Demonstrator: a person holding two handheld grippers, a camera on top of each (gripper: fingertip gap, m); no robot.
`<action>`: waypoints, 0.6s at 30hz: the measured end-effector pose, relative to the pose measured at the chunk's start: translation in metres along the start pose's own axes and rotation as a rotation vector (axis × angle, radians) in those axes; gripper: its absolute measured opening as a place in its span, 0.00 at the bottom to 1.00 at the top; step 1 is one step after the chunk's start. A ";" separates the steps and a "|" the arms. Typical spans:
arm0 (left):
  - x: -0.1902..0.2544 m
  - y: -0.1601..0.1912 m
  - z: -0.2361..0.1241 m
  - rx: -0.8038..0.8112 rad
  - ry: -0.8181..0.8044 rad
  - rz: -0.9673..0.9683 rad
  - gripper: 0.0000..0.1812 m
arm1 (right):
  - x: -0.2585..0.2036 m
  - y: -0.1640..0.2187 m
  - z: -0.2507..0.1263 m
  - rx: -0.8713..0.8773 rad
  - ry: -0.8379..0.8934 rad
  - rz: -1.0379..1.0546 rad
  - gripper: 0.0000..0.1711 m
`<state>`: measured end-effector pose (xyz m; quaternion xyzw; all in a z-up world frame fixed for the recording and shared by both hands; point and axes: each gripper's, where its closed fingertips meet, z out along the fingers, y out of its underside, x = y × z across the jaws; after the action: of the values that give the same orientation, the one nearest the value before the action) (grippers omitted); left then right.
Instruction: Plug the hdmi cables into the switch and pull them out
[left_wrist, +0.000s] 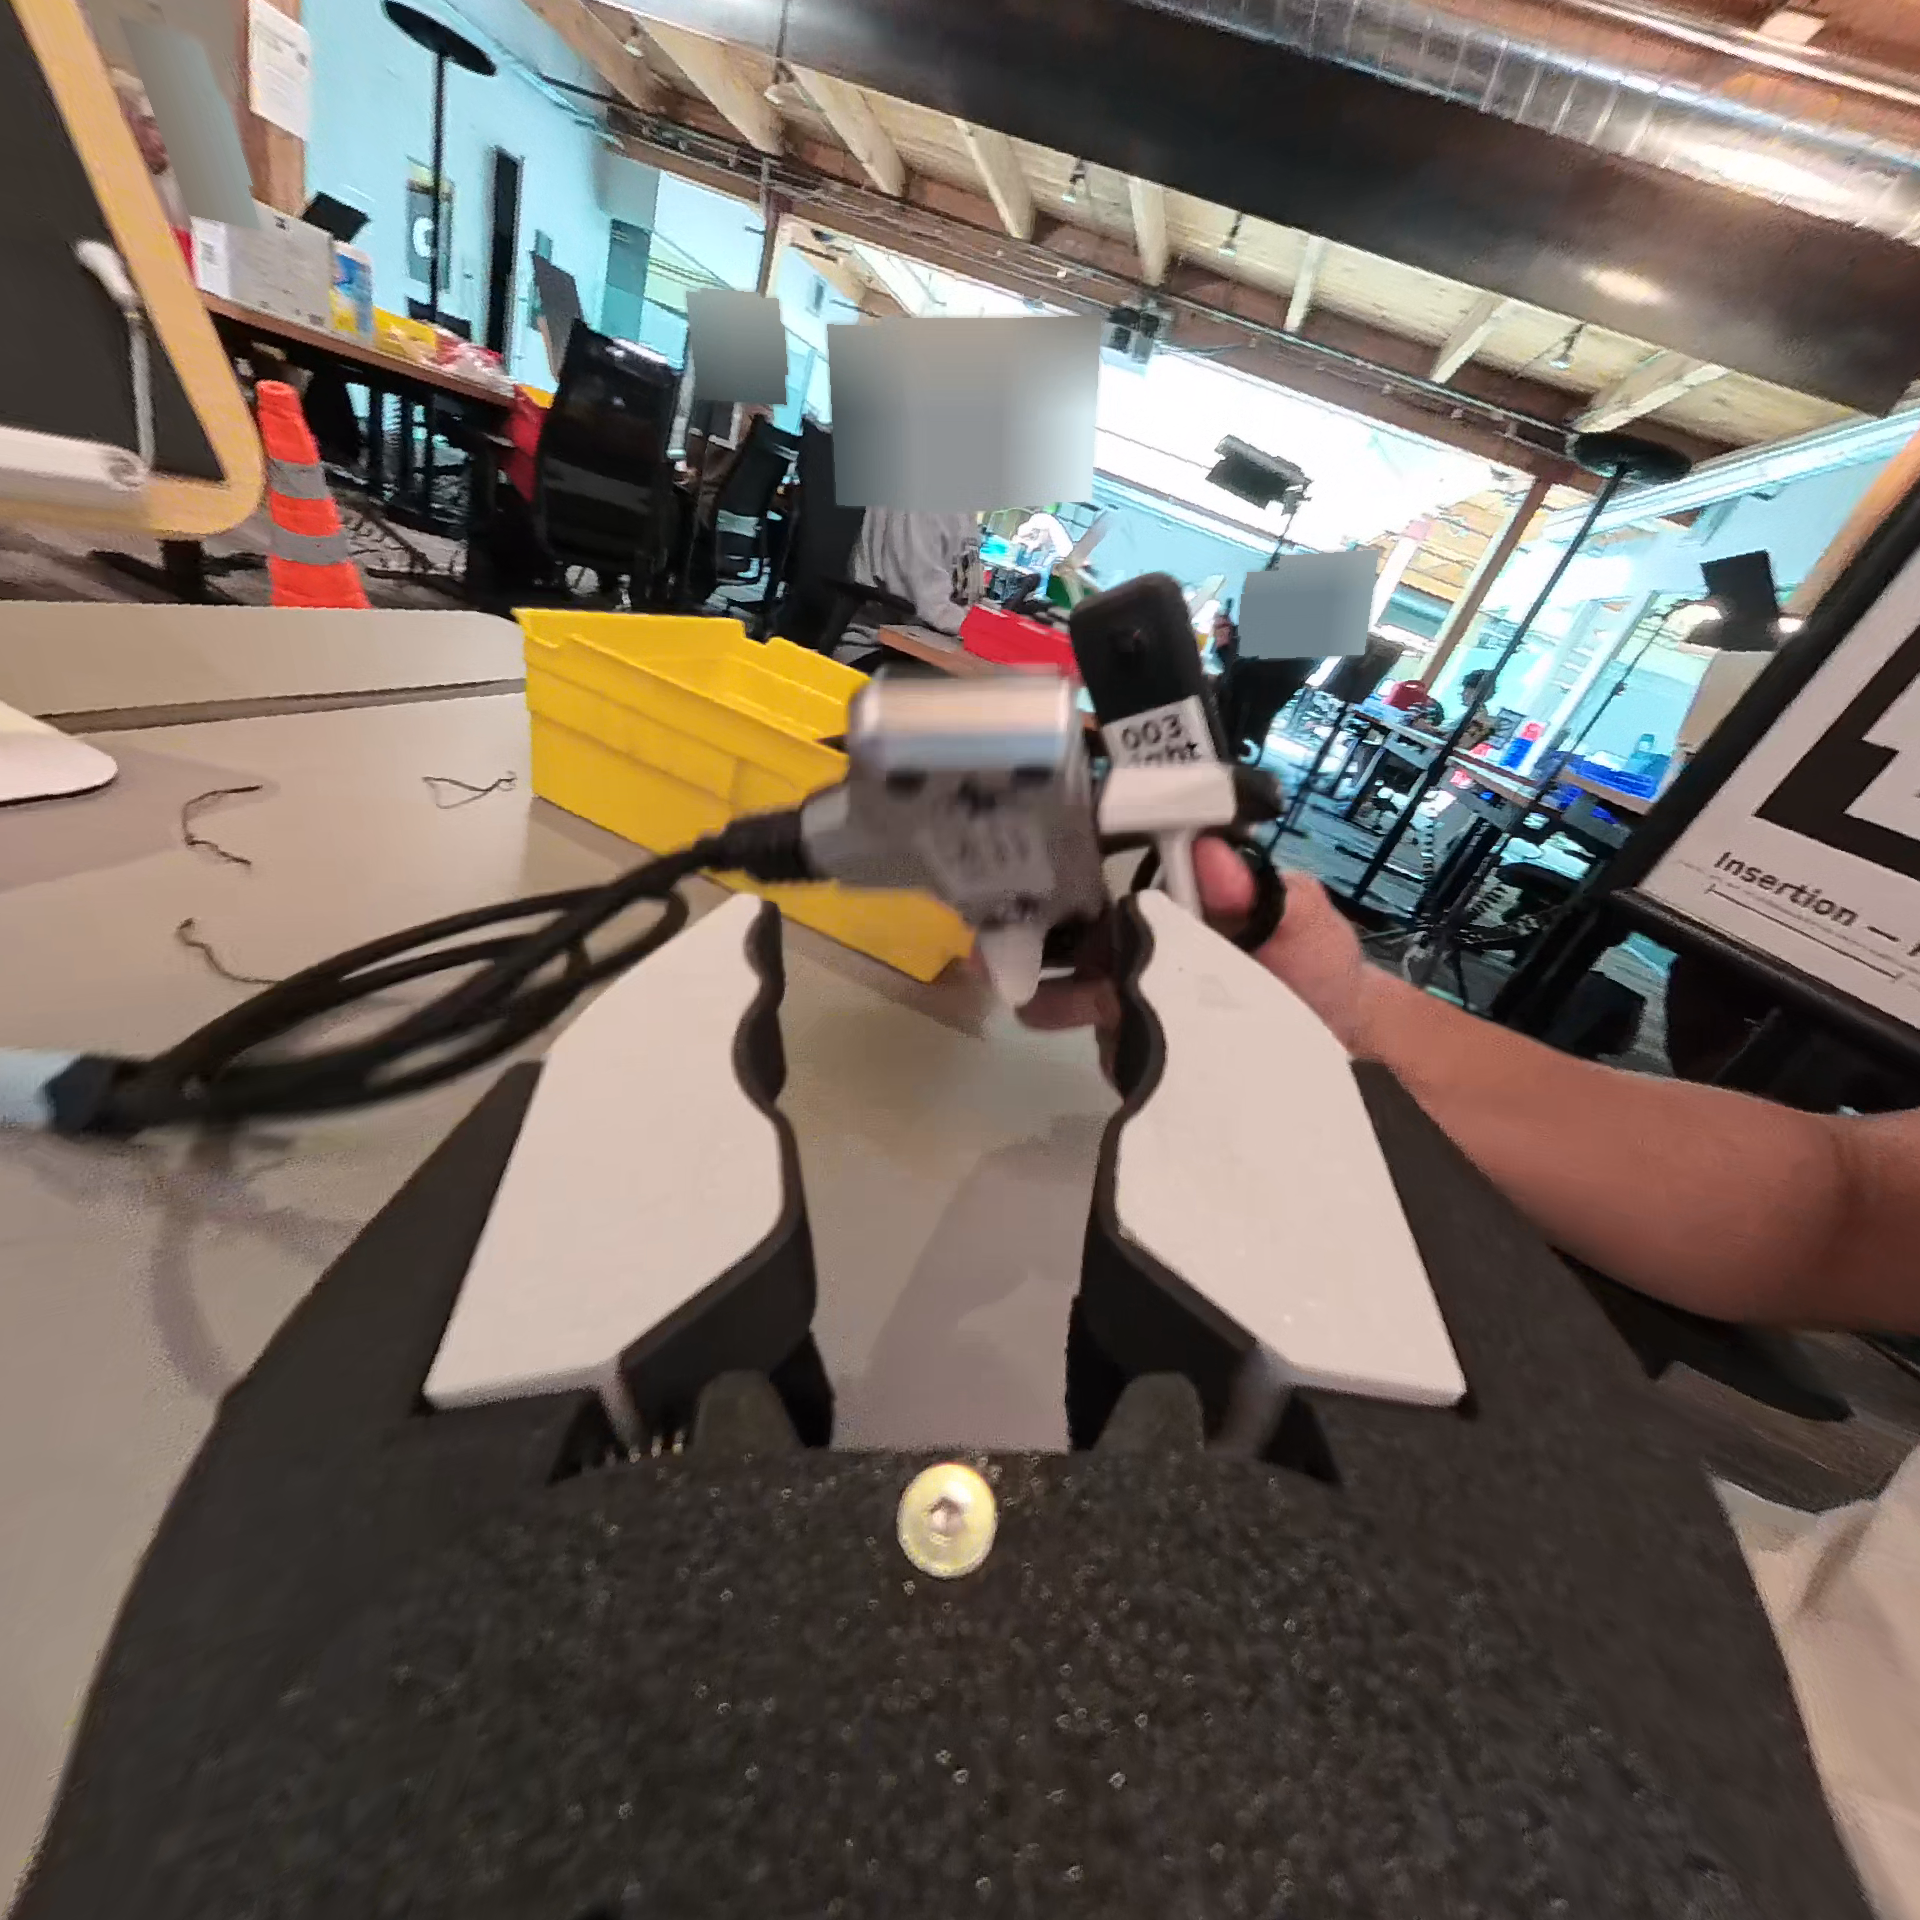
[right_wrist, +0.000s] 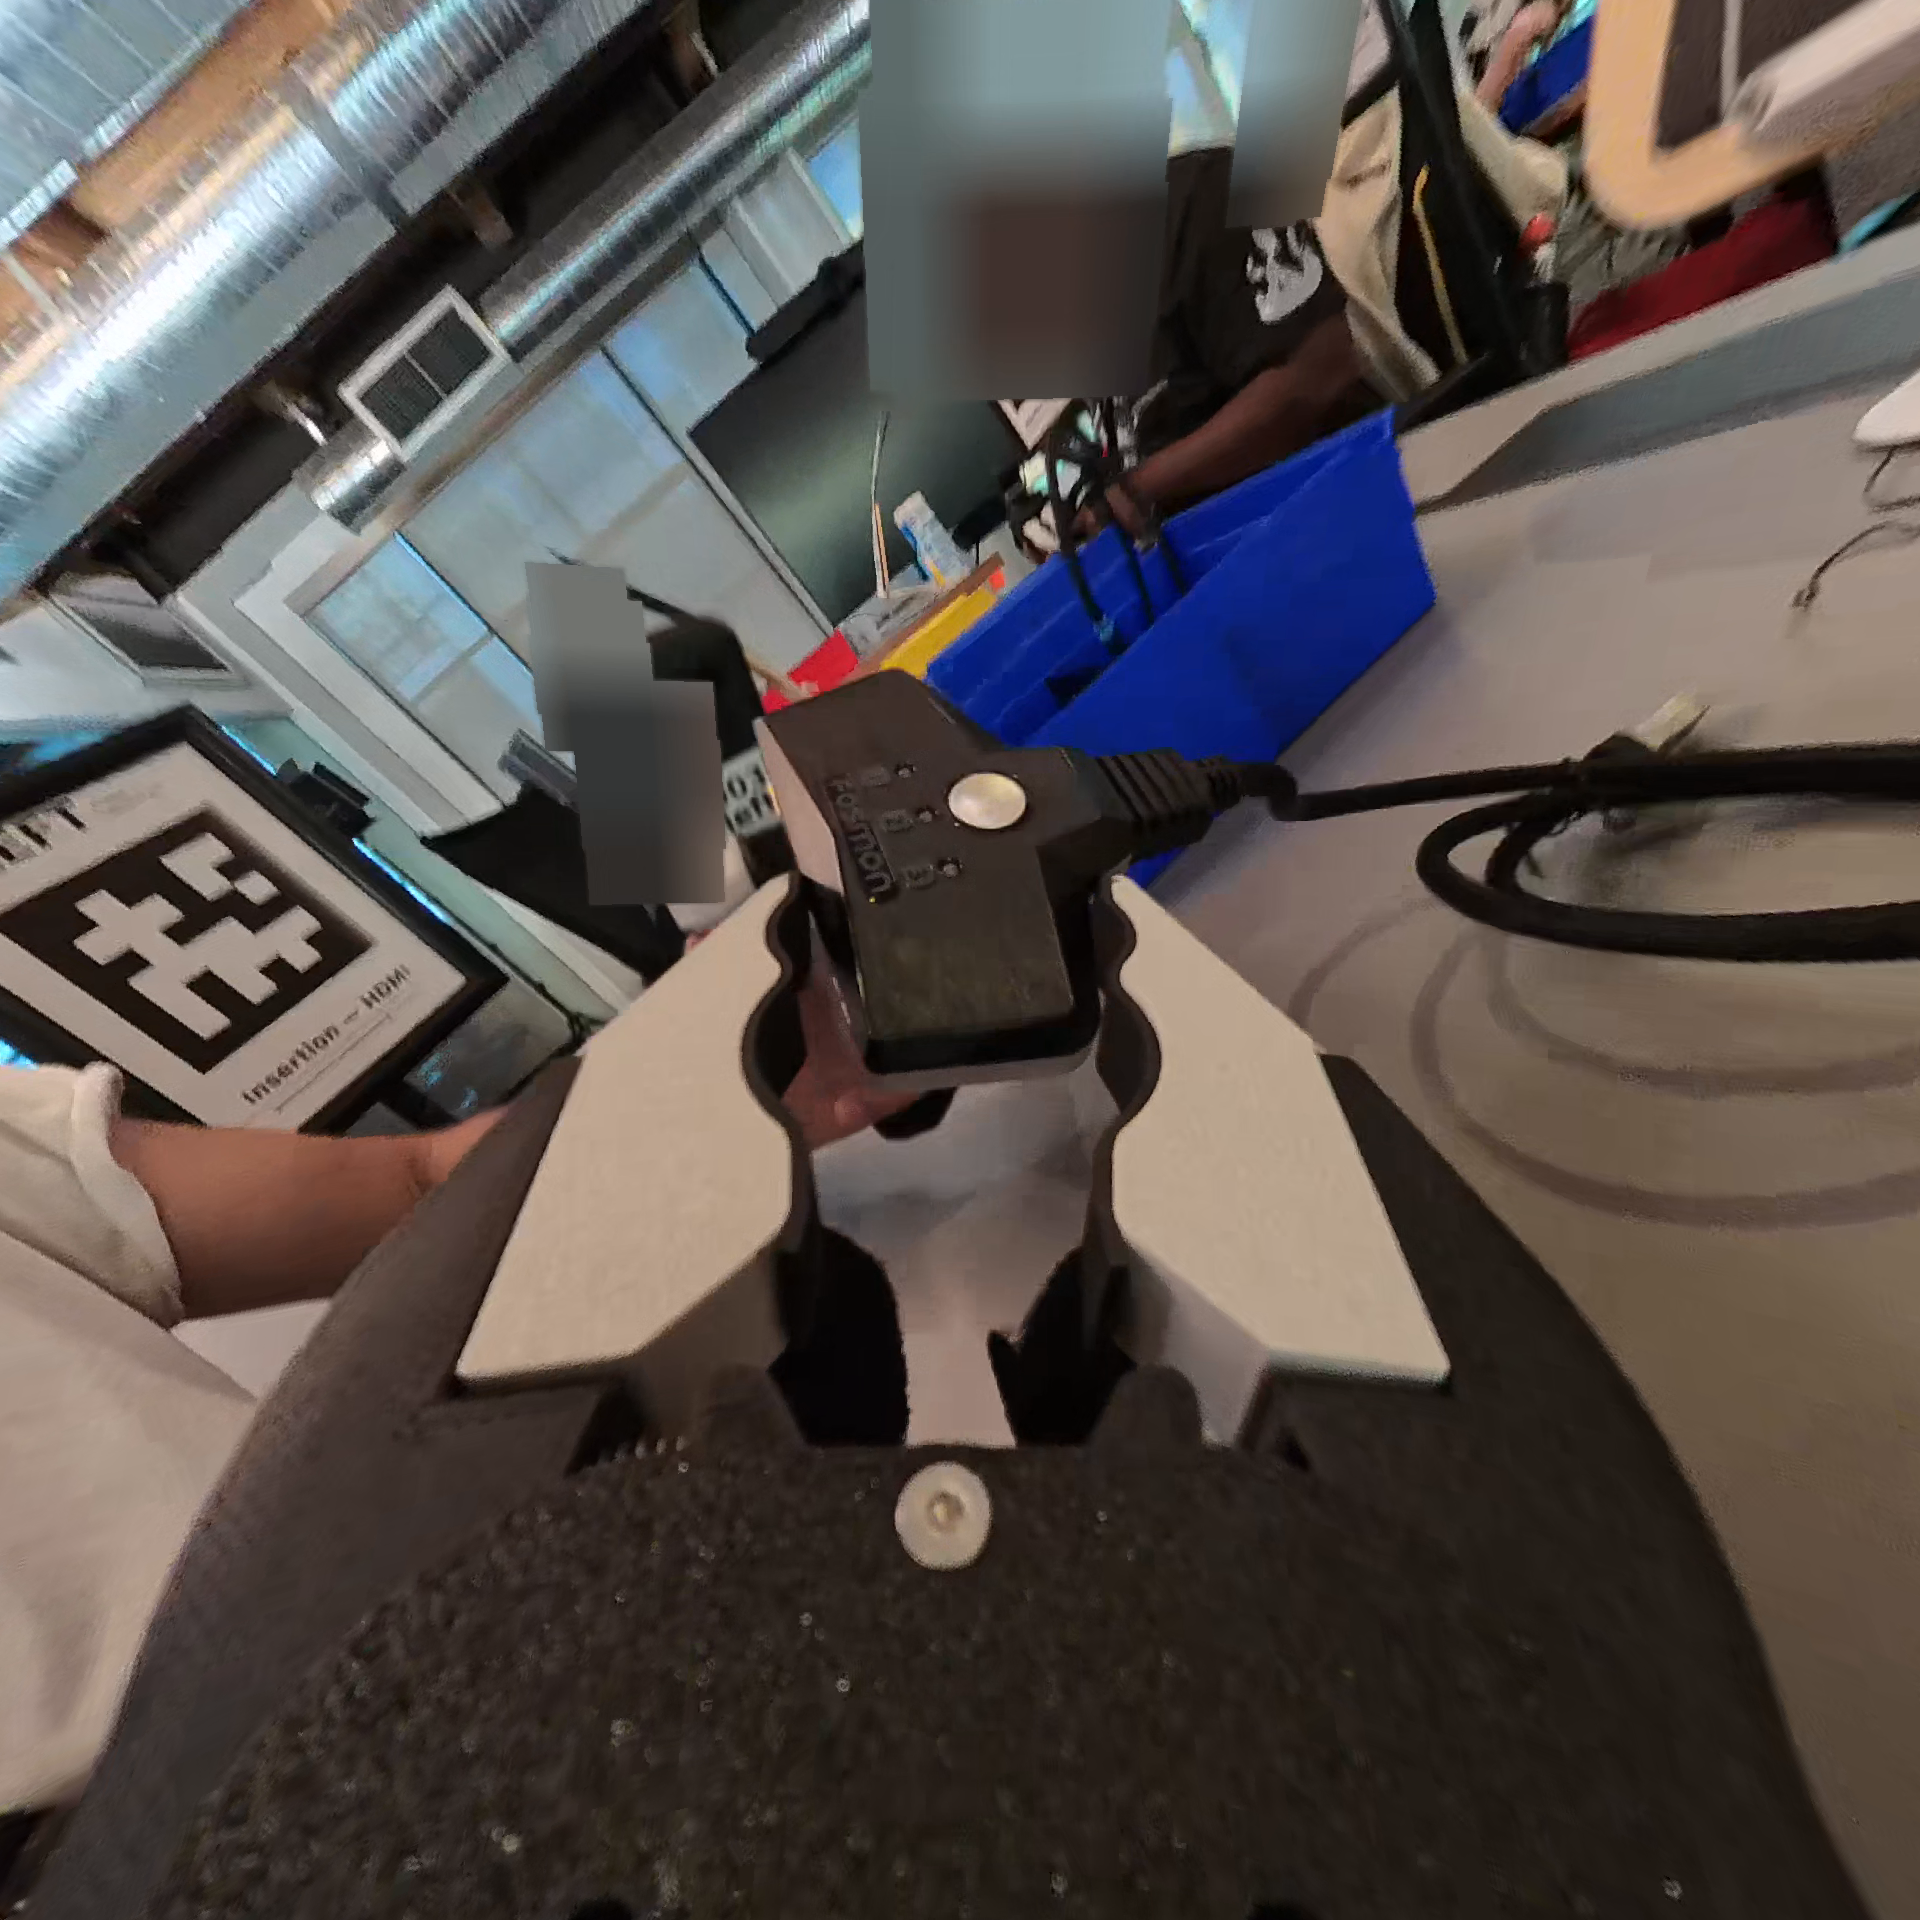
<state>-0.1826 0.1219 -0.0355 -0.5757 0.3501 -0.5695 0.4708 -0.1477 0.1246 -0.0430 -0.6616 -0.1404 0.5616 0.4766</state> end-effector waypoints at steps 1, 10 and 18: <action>-0.001 0.000 -0.004 -0.009 -0.023 -0.003 0.34 | -0.003 -0.012 -0.005 0.019 -0.006 0.002 0.31; -0.006 0.041 -0.038 -0.160 -0.135 -0.027 0.27 | -0.010 -0.145 -0.021 0.066 0.047 0.005 0.31; -0.017 0.040 -0.051 -0.162 -0.152 -0.050 0.25 | -0.032 -0.275 -0.074 0.180 0.078 -0.043 0.31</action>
<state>-0.2292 0.1183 -0.0830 -0.6619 0.3441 -0.5056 0.4335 0.0035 0.2060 0.1869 -0.6344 -0.0849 0.5353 0.5511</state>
